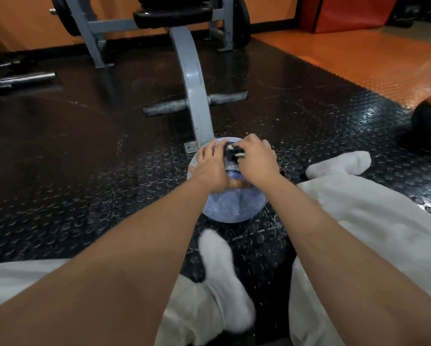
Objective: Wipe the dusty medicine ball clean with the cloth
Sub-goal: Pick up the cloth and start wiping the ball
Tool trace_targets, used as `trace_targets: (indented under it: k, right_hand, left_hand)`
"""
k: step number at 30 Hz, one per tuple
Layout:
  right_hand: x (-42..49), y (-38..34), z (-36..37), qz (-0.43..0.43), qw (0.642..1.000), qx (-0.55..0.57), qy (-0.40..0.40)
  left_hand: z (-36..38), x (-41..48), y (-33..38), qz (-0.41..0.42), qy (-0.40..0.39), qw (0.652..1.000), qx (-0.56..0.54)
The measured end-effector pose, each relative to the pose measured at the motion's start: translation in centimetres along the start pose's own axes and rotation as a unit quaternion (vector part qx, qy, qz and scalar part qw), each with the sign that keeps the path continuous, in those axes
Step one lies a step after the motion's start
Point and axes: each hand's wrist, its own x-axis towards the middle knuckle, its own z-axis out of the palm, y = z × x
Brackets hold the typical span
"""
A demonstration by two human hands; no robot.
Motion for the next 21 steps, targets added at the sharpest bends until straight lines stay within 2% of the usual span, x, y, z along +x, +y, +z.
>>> trace_targets:
  k: [8, 12, 16, 21]
  right_hand:
    - [-1.0, -0.4, 0.0, -0.061, 0.997, -0.016, -0.035]
    - [-1.3, -1.9, 0.8, -0.038, 0.999, -0.013, -0.004]
    - [-2.3, -2.5, 1.9, -0.037, 0.997, -0.062, 0.027]
    - [-3.1, -2.2, 1.3, -0.066, 0.995, -0.073, -0.011]
  left_hand:
    - [0.3, -0.9, -2.0, 0.014, 0.005, 1.000, -0.008]
    - [0.5, -1.5, -2.8, -0.007, 0.025, 0.999, -0.035]
    - [0.3, -1.6, -2.7, 0.002, 0.028, 0.999, -0.039]
    - [0.3, -2.0, -3.0, 0.031, 0.018, 0.999, -0.026]
